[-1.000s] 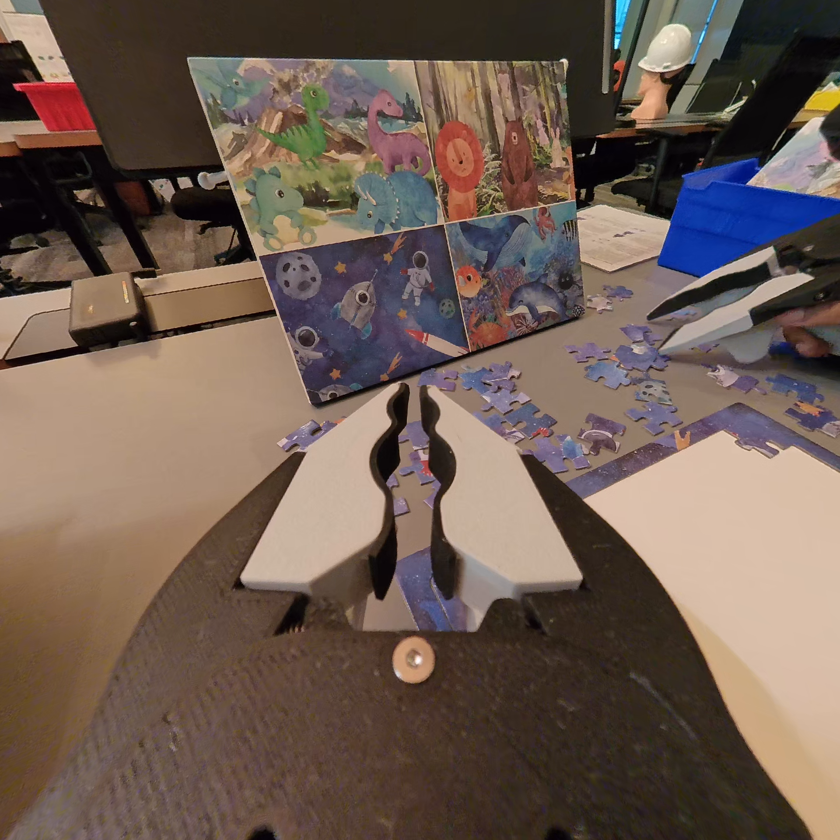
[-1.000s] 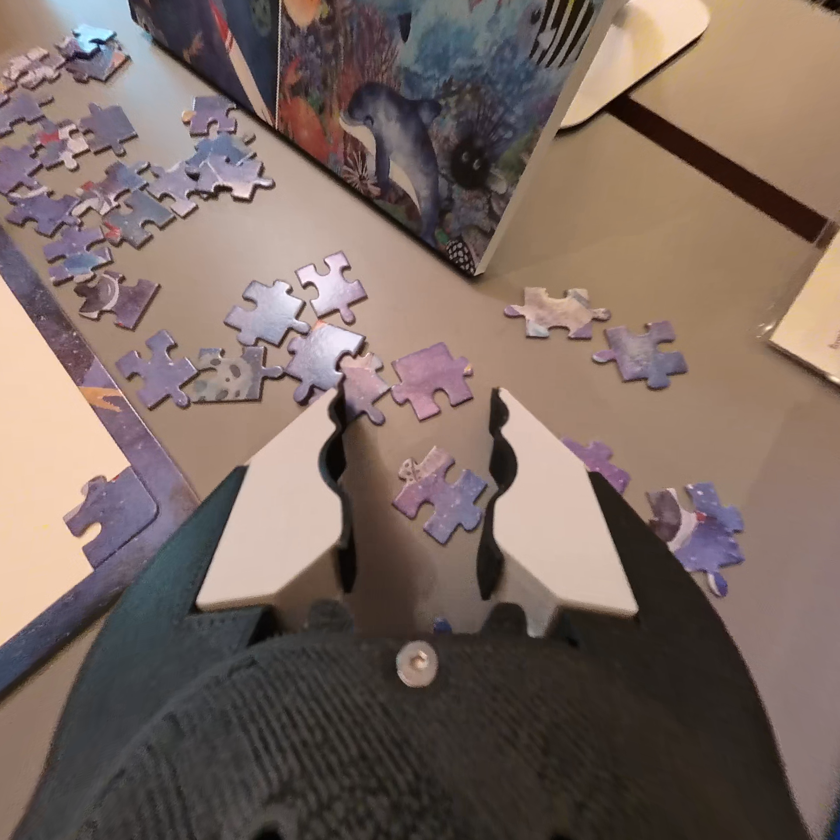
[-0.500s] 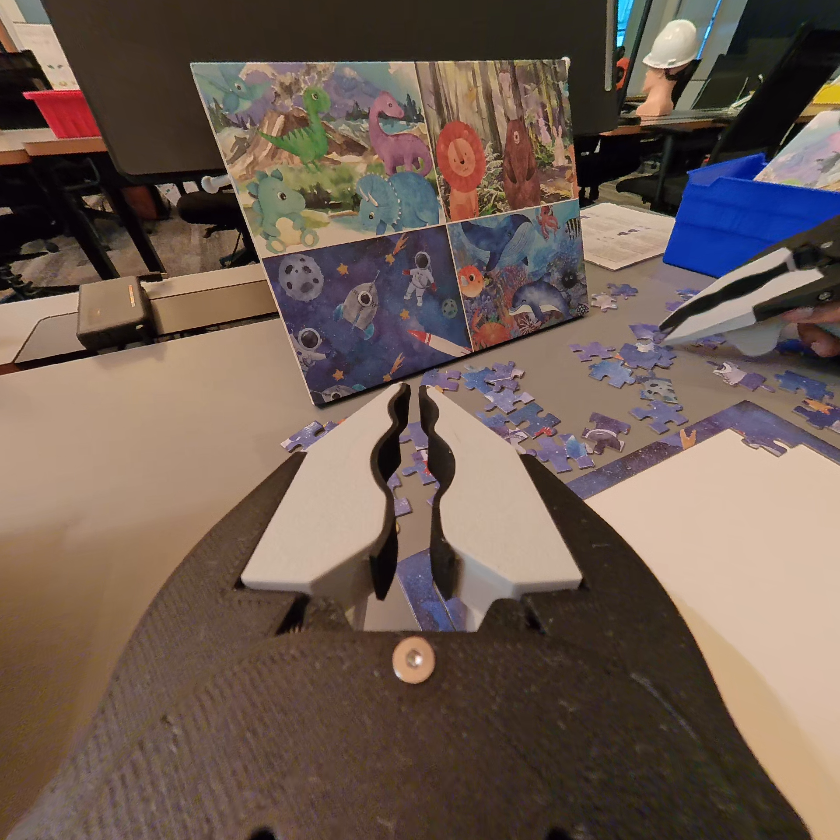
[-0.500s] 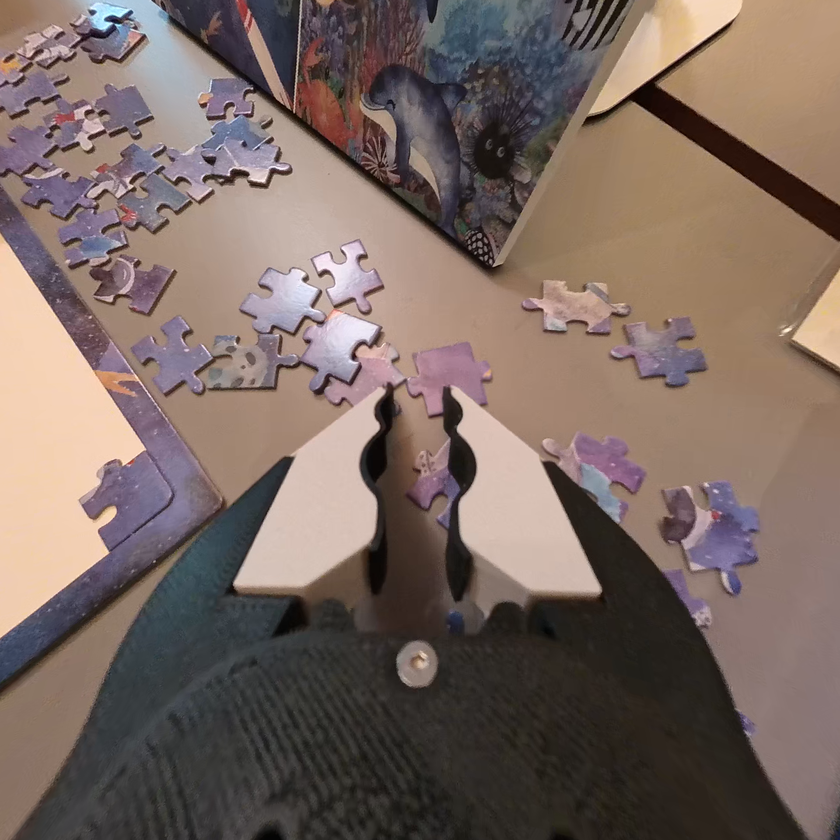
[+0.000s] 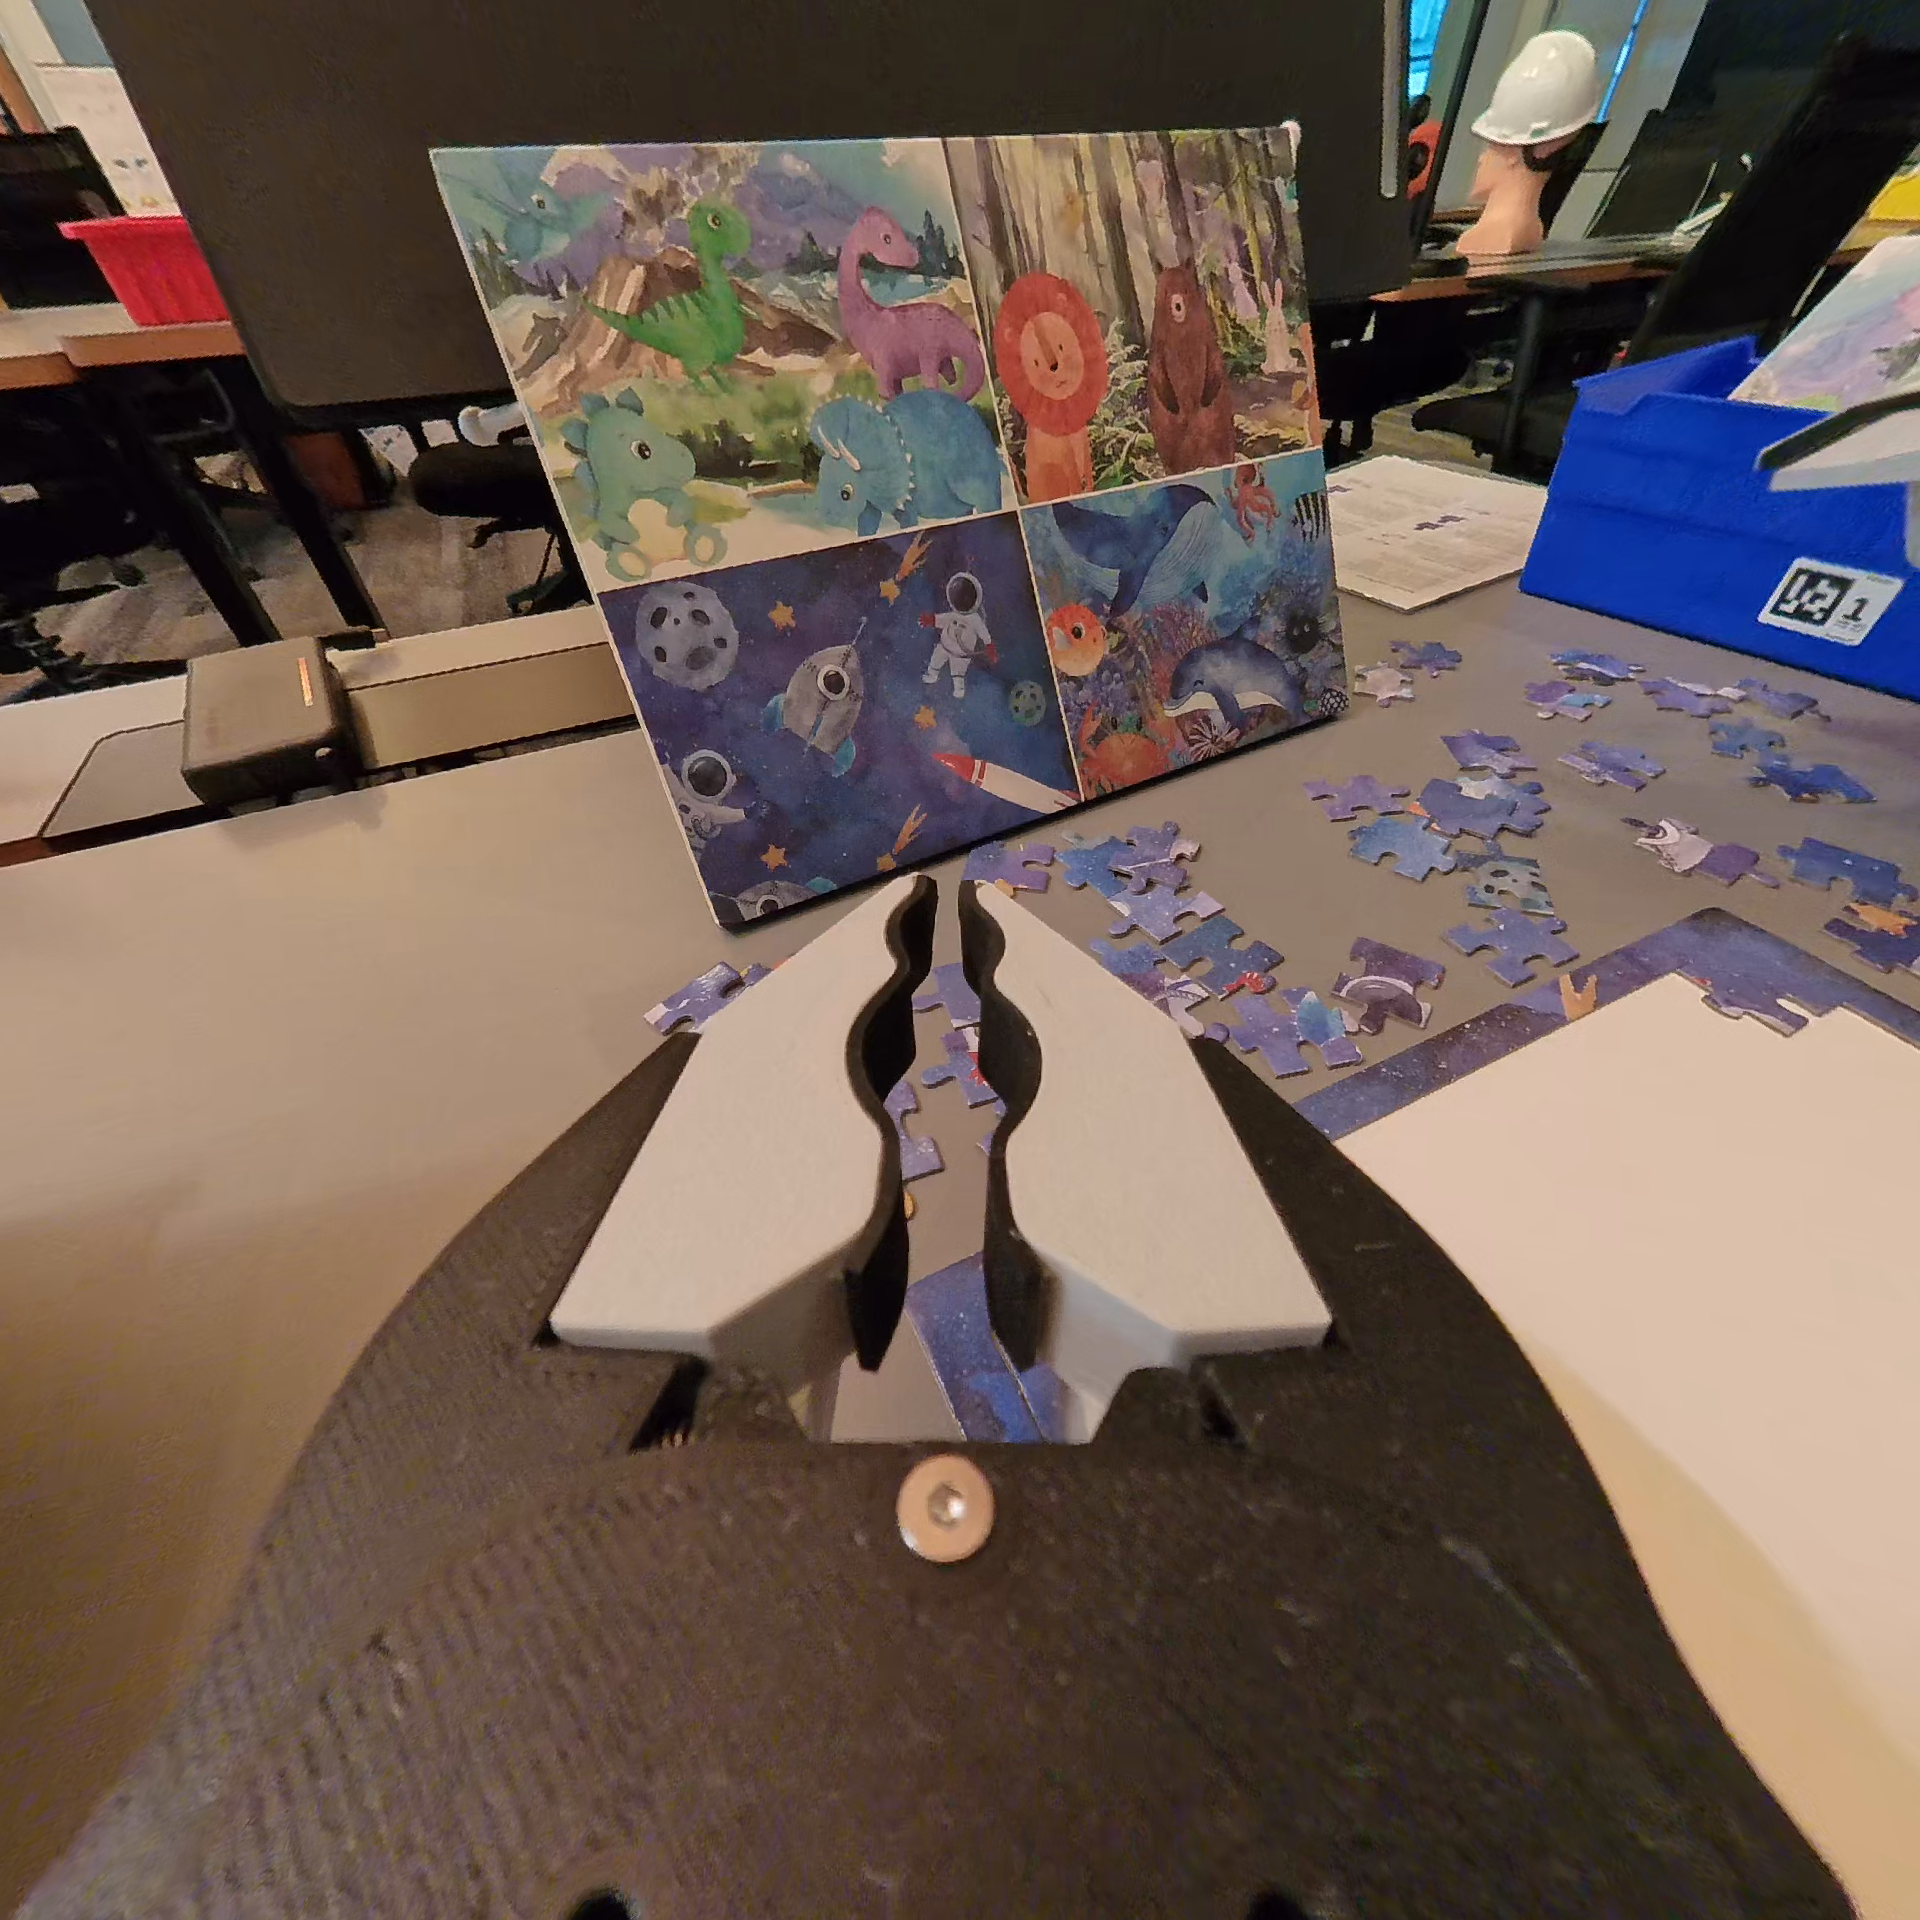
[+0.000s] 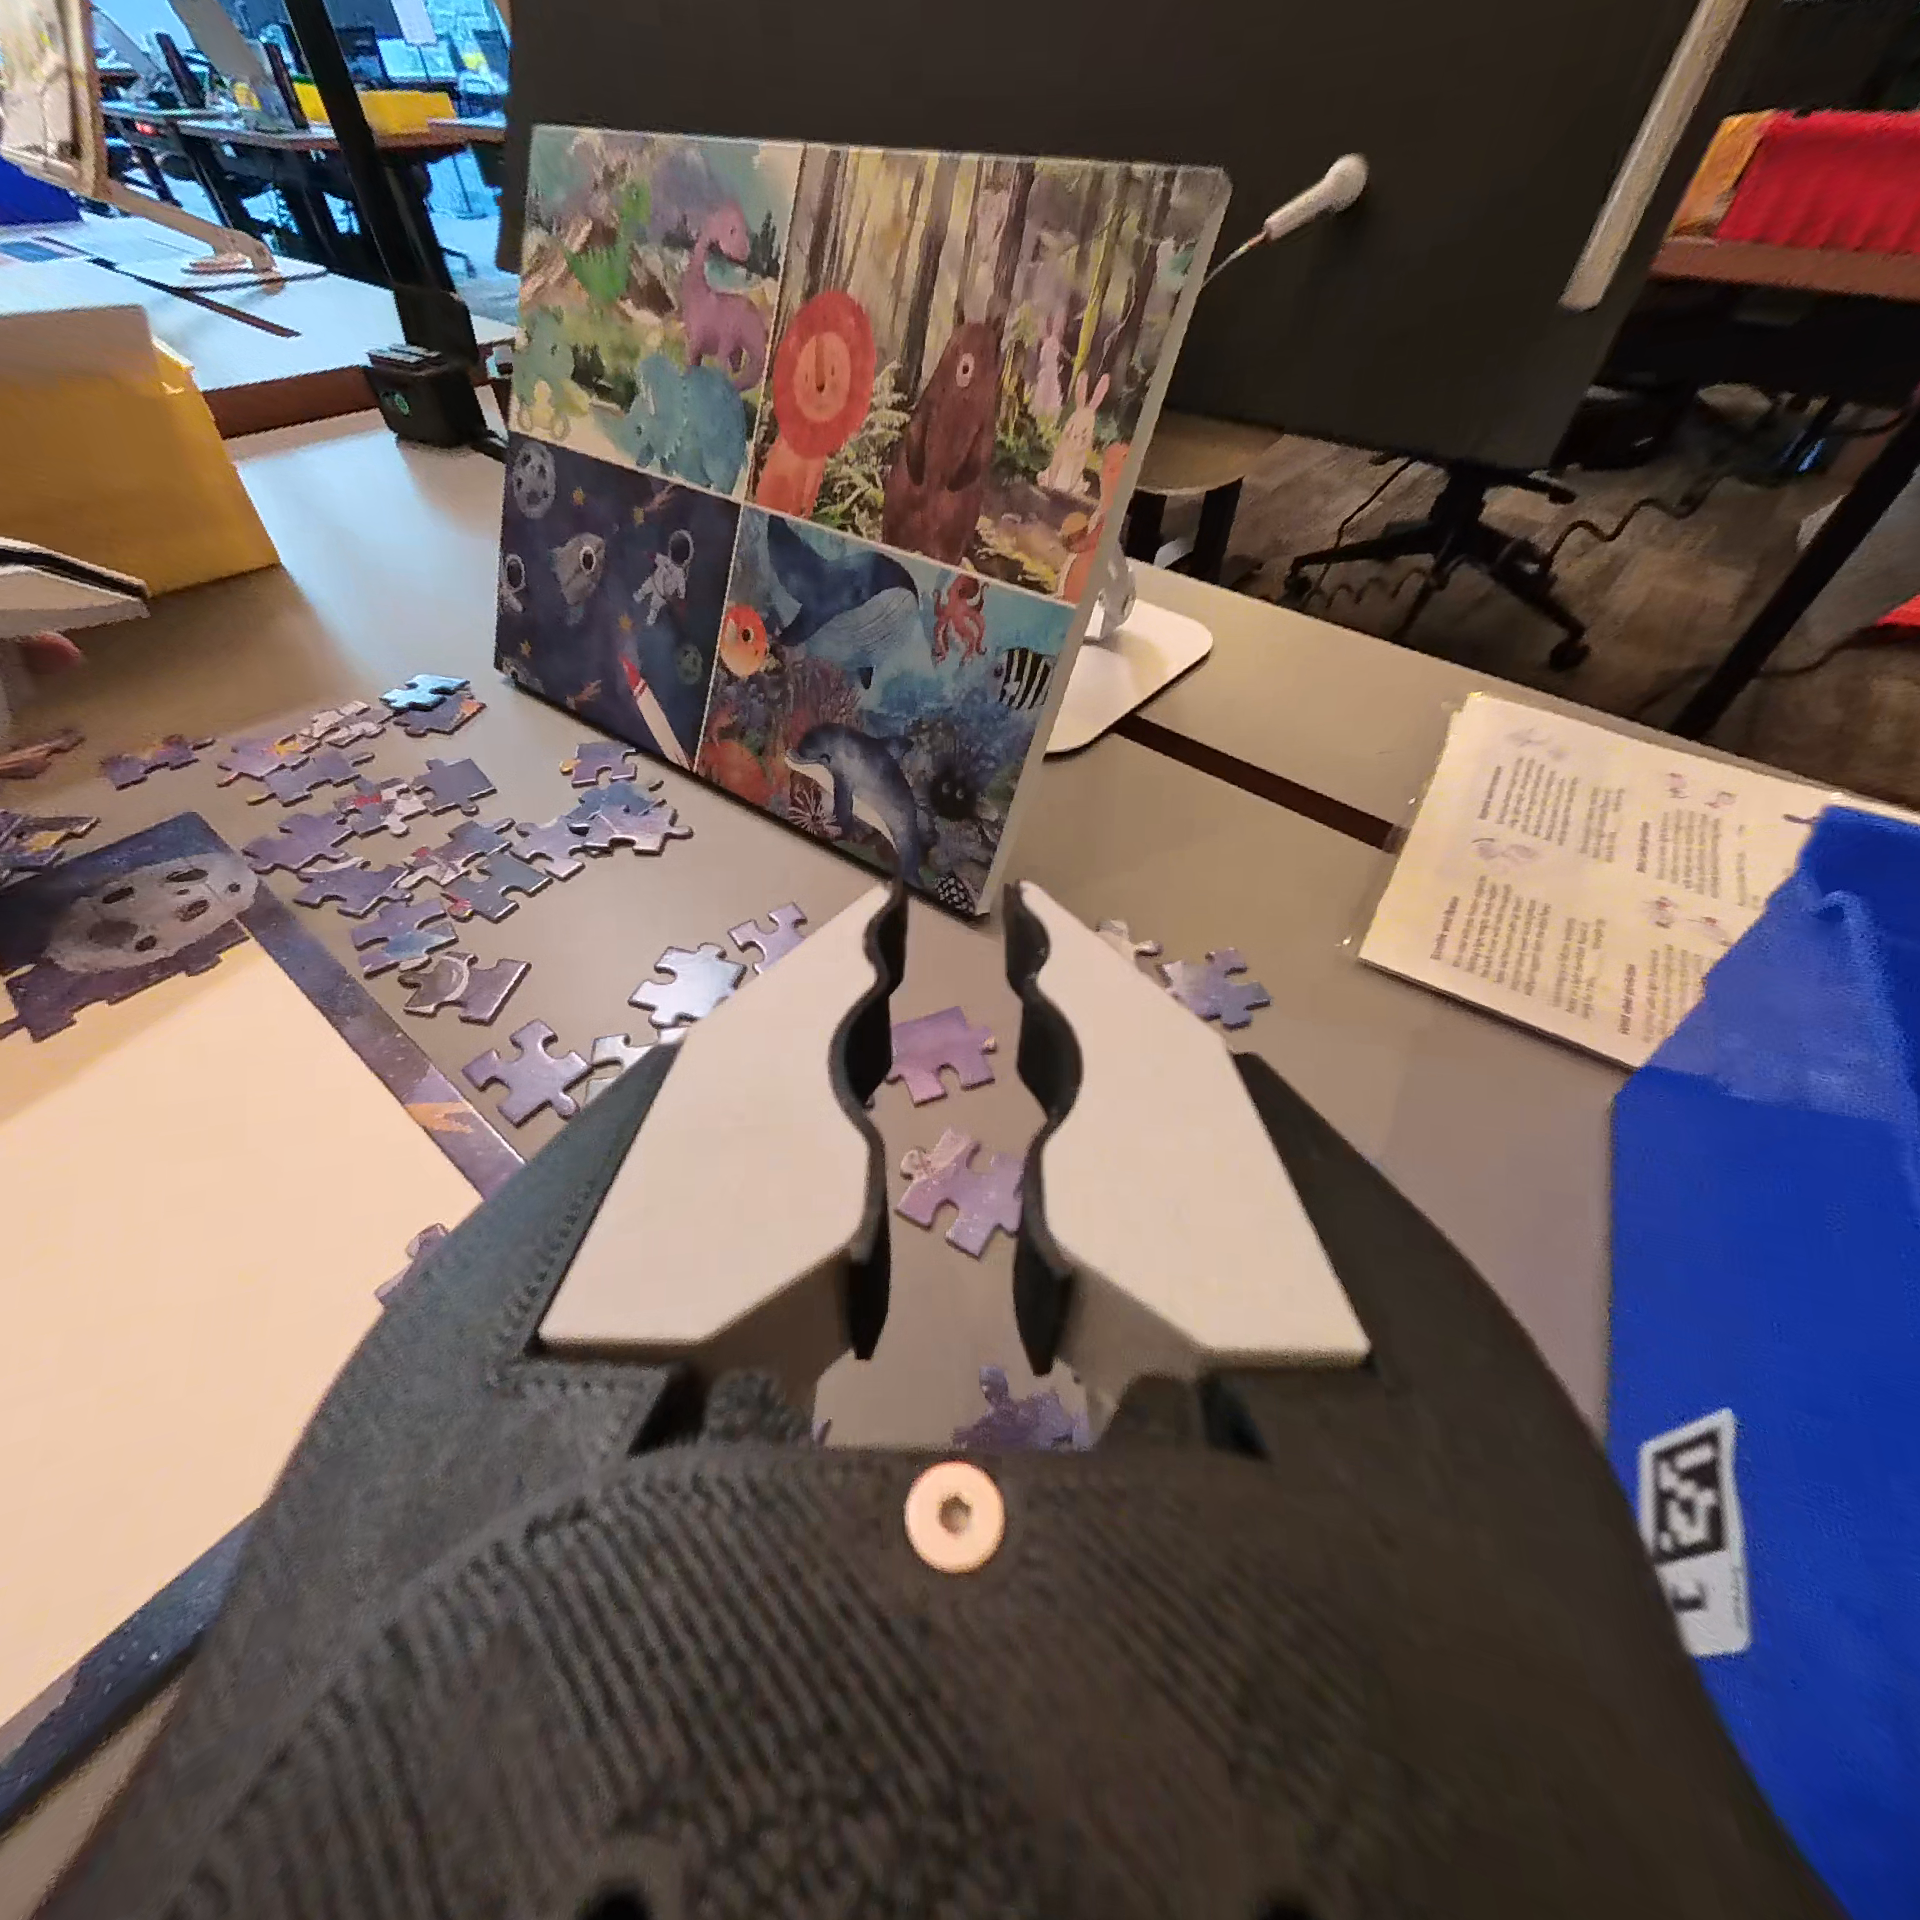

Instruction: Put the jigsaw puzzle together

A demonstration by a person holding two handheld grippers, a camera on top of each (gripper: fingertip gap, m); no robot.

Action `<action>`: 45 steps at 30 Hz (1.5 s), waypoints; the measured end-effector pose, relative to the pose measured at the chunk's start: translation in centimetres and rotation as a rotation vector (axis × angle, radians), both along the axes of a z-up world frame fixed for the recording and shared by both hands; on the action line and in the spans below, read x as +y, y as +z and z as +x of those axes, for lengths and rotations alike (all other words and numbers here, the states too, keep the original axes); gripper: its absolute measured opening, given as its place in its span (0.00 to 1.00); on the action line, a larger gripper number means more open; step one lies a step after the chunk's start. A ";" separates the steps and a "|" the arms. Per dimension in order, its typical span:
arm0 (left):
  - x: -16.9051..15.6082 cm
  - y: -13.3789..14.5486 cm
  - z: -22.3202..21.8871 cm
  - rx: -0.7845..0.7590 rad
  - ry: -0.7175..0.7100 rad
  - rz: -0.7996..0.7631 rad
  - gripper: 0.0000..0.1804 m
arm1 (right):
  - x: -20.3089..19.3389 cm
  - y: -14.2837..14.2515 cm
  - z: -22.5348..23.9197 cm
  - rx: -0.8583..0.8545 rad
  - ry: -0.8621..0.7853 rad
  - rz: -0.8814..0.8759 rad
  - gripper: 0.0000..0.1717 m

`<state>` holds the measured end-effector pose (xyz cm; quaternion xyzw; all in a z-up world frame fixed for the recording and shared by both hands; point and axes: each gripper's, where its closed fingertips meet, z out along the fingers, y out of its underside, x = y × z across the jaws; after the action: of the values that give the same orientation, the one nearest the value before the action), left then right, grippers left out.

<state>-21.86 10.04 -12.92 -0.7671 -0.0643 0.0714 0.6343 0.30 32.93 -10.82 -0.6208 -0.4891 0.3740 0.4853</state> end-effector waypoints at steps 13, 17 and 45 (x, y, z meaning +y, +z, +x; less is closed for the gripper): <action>0.0 0.0 0.0 0.005 -0.001 -0.003 0.00 | -0.4 -1.2 -0.3 -0.029 0.015 0.007 0.10; 0.0 0.0 0.1 0.007 -0.003 -0.004 0.01 | -0.3 -1.5 -0.4 -0.034 0.012 0.004 0.10; 0.1 -0.2 0.2 0.009 -0.008 -0.014 0.01 | 1.0 -0.5 0.9 -0.075 -0.072 0.110 0.10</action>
<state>-21.65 10.14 -13.16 -0.7715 -0.0578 0.0730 0.6294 1.21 33.95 -11.32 -0.6238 -0.5041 0.3056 0.5131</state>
